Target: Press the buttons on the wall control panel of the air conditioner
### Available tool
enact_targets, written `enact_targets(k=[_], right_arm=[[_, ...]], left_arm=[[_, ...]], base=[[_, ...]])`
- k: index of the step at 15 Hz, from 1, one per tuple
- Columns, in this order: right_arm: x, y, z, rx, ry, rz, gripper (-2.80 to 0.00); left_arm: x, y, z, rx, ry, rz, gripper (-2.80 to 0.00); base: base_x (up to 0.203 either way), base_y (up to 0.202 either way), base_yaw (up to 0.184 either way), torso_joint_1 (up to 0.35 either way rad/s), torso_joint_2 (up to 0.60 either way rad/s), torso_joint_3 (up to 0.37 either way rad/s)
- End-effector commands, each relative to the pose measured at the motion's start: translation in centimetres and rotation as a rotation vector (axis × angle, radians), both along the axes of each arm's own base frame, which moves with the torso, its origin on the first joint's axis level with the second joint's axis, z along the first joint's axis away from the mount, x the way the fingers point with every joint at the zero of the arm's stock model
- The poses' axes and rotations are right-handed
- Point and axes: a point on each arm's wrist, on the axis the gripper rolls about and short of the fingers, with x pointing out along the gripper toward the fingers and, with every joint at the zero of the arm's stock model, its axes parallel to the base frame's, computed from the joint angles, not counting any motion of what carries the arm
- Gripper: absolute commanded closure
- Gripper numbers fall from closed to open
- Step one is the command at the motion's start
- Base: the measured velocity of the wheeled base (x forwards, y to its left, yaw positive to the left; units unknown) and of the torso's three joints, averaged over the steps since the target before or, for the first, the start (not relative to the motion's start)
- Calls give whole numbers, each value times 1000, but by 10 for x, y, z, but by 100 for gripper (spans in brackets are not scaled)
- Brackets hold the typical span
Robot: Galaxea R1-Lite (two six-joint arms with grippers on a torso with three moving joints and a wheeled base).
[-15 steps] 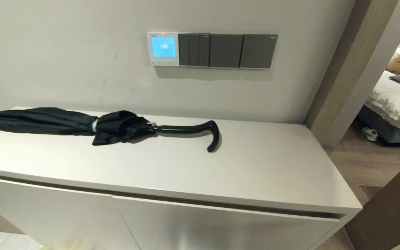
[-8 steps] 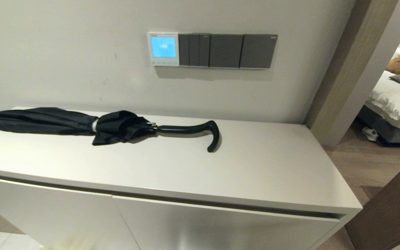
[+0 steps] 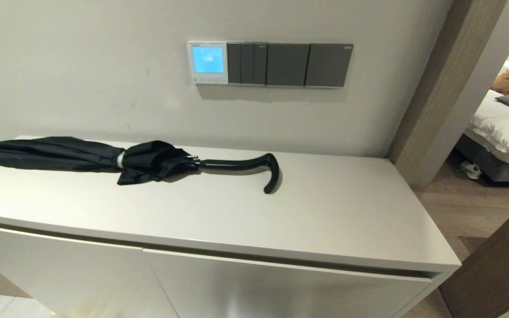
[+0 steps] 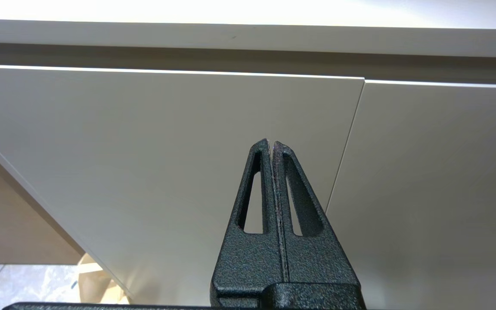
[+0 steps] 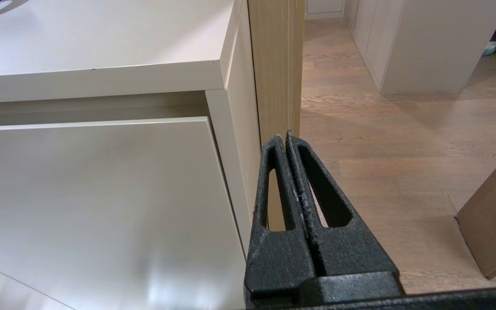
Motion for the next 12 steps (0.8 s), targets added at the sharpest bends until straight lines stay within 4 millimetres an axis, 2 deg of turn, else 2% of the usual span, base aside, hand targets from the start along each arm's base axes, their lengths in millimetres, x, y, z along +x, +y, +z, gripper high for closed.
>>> enact_targets(k=[1,12], right_arm=[[0,0,-1,1,4,0,0],[0,0,-1,1,4,0,0]], left_arm=[[0,0,0,1,0,0,0],[0,0,0,1,0,0,0]], base=[[0,0,0,0,0,0],[0,0,0,0,0,0]])
